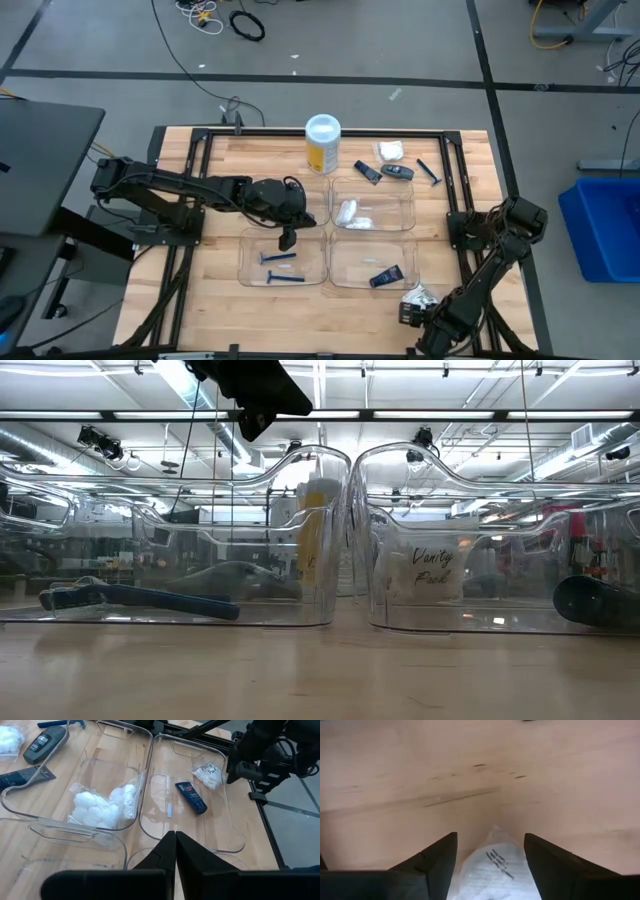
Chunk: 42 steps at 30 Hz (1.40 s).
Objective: Pick & Place Travel size toiletries
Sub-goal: Put the transparent vanity pack into the top right transparent bin
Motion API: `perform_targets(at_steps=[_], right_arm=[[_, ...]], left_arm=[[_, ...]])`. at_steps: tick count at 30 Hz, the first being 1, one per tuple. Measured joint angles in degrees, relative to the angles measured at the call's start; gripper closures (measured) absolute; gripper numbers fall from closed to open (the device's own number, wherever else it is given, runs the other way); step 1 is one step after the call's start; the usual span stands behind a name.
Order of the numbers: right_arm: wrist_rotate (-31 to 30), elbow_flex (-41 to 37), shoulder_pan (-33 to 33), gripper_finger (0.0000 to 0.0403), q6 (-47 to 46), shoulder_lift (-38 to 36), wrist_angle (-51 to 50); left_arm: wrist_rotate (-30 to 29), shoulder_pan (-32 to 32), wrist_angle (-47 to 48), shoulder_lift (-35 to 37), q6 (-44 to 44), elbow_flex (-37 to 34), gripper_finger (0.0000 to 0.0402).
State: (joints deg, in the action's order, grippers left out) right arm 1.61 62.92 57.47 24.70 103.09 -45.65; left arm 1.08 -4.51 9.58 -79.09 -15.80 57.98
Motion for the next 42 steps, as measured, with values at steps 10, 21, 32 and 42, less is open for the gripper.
perform_targets(at_steps=[10, 21, 32, 42], right_arm=[[0.00, -2.56, 0.00, 0.0191, 0.30, 0.00, 4.09], [0.00, -2.56, 0.00, 0.0259, 1.94, 0.00, 4.46], [0.15, -2.59, 0.00, 0.0299, 1.94, 0.00, 6.08], [0.35, -2.59, 0.00, 0.0323, 1.95, 0.00, 6.25]], left_arm=[[-0.01, 0.00, 0.00, 0.00, -0.36, 0.02, 0.0394], [-0.46, 0.00, 0.00, 0.00, 0.05, 0.00, 0.0384], [-0.48, 0.02, 2.25, 0.00, 0.16, 0.00, 0.0389], [-0.49, 0.00, 2.25, 0.00, 0.16, 0.01, 0.0390]])
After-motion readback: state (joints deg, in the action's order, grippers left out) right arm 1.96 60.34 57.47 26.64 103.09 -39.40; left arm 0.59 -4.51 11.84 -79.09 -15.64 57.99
